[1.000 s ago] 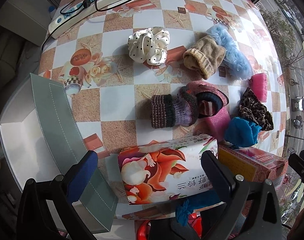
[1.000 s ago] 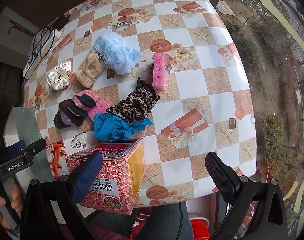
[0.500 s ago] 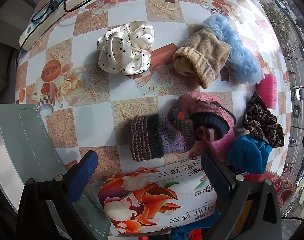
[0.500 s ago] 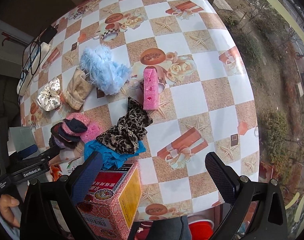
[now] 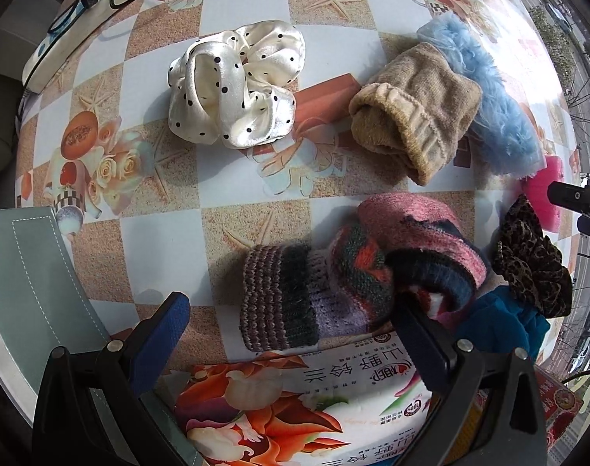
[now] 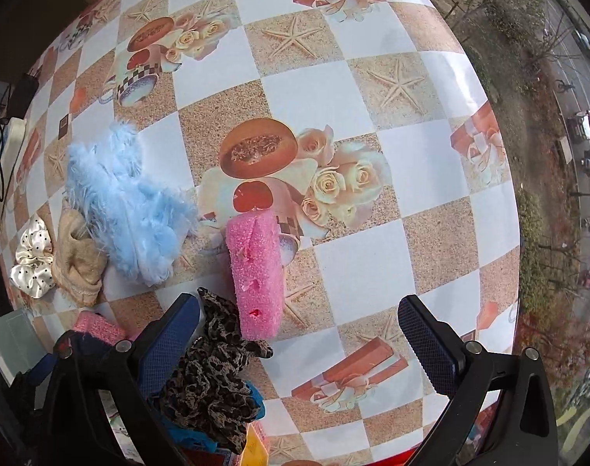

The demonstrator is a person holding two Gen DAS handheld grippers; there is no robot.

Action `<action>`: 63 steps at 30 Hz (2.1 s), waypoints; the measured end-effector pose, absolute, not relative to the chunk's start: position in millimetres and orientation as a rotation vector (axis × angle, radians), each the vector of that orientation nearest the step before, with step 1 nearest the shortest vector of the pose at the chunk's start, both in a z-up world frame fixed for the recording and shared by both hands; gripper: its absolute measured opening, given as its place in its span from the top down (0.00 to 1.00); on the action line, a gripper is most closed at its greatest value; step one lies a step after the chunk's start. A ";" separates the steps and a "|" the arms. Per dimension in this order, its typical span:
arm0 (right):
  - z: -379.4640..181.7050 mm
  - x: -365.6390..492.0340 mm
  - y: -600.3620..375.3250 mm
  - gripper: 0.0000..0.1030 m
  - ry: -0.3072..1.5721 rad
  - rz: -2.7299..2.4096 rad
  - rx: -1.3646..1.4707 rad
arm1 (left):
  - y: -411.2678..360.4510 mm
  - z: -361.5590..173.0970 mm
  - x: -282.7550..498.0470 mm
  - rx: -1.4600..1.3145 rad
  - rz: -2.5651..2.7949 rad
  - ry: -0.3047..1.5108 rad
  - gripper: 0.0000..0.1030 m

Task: Organize soft objects
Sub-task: 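Grasp the striped knit sock with left tool while right tool grasps pink foam sponge, then carry the knit sock and pink sponge with both tools over the white box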

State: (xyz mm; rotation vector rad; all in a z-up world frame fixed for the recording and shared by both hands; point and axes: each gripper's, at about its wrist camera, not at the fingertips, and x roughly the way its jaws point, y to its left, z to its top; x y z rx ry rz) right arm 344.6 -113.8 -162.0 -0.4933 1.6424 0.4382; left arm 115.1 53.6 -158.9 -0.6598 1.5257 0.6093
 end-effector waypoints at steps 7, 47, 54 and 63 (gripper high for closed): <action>-184.5 370.2 -149.1 0.00 1.642 0.256 -0.504 | 60.1 -184.7 119.0 -0.692 0.631 1.536 0.00; -137.9 337.6 -213.2 0.56 1.579 0.548 -0.329 | 17.1 -70.3 157.6 -0.442 0.612 1.347 0.44; -97.7 334.3 -240.3 0.56 1.559 0.554 -0.286 | -29.2 -40.6 185.8 -0.359 0.490 1.301 0.44; -70.7 332.3 -272.3 0.56 1.493 0.558 -0.283 | -108.8 -11.5 221.2 -0.239 0.342 1.285 0.44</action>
